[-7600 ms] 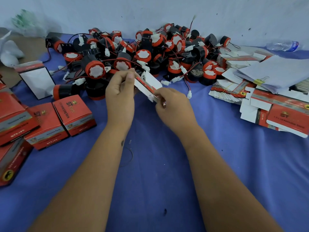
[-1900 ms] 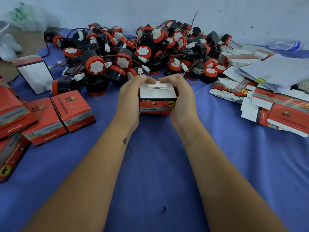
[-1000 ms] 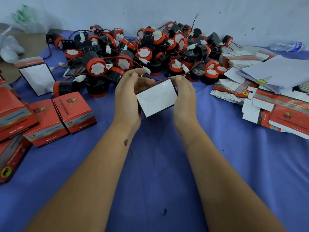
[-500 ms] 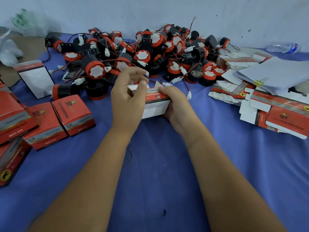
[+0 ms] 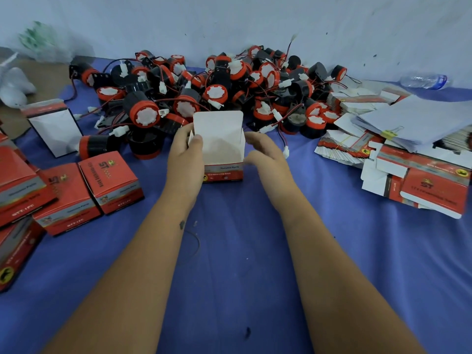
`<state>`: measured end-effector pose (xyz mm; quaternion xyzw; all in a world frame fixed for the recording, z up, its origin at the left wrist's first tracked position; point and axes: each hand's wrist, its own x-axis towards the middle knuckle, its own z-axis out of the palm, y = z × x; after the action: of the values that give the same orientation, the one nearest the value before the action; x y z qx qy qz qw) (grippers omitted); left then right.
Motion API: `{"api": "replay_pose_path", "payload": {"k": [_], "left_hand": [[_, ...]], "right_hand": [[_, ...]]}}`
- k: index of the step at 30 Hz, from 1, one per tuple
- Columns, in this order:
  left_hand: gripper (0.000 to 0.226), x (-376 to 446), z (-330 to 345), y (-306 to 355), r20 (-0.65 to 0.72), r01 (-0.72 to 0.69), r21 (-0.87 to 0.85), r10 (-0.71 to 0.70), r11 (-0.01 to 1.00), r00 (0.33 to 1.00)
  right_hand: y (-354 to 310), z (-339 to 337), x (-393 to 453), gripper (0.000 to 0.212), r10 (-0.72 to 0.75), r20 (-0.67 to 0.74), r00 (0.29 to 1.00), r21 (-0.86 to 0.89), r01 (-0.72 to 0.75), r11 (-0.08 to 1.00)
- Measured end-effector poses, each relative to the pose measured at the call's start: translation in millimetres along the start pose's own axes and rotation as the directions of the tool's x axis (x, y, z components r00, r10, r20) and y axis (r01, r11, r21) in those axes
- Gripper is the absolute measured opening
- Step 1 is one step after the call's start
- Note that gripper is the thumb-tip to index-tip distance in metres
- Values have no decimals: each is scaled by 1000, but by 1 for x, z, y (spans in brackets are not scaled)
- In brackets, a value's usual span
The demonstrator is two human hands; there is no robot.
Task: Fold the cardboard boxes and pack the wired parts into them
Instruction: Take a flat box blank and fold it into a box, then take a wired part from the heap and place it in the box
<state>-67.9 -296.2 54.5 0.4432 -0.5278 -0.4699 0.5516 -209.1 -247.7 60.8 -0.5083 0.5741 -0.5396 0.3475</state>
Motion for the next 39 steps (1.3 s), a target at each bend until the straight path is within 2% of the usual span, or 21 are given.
{"api": "replay_pose_path", "payload": {"k": [2,4,5,8,11,12,14,16,17,20,22,24,28,30,35,37,39], "left_hand": [[24,2,0,-2,-54,-27,43,29,999,998],[22,3,-1,-3,-111,-40,71,48,997,993],[20,4,-1,-3,-133,-42,77,52,996,990],[17,5,-2,-5,-150,-20,76,32,997,988],[21,4,0,-5,-129,27,89,-15,996,992],[21,4,0,-5,-120,34,98,-22,995,993],[20,4,1,-6,-99,35,113,-24,993,995],[19,3,2,-7,-87,34,127,-23,991,996],[18,3,2,-8,-85,34,134,-22,990,996],[16,3,2,-8,-80,39,143,-28,989,996],[15,3,2,-8,-79,43,147,-32,988,996],[15,3,2,-8,-83,45,150,-33,988,996],[16,4,3,-8,-79,47,152,-35,987,996],[16,3,3,-8,-78,46,154,-34,987,996],[18,3,2,-7,-75,43,137,-33,990,997],[18,3,2,-8,-74,39,134,-29,990,997],[17,3,2,-8,-71,37,135,-28,990,997]], "right_hand": [[2,-7,2,40,-26,-215,976,-217,-22,976],[7,-16,4,40,-59,-340,939,-561,-152,814],[9,-21,6,42,-10,-353,935,-650,-237,722],[11,-26,8,44,181,-355,917,-710,-390,586],[13,-24,9,39,135,-360,923,-755,-373,539],[14,-23,10,36,97,-369,924,-742,-356,567],[14,-24,11,33,11,-409,913,-653,-301,695],[12,-24,11,26,-110,-476,873,-552,-199,809],[11,-24,11,20,-155,-501,851,-531,-161,832],[8,-20,11,10,-189,-538,822,-439,-81,895],[5,-19,9,21,-172,-587,791,-287,-5,958],[1,-20,6,32,-174,-662,729,-163,87,983],[-12,-20,-1,29,-238,-796,557,-61,317,946],[-14,-19,-3,28,-229,-819,527,-1,397,918],[-11,-23,-1,31,-102,-822,560,120,346,931],[-7,-26,3,29,-26,-854,519,153,299,942],[-5,-30,5,18,78,-891,447,194,219,956]]}}
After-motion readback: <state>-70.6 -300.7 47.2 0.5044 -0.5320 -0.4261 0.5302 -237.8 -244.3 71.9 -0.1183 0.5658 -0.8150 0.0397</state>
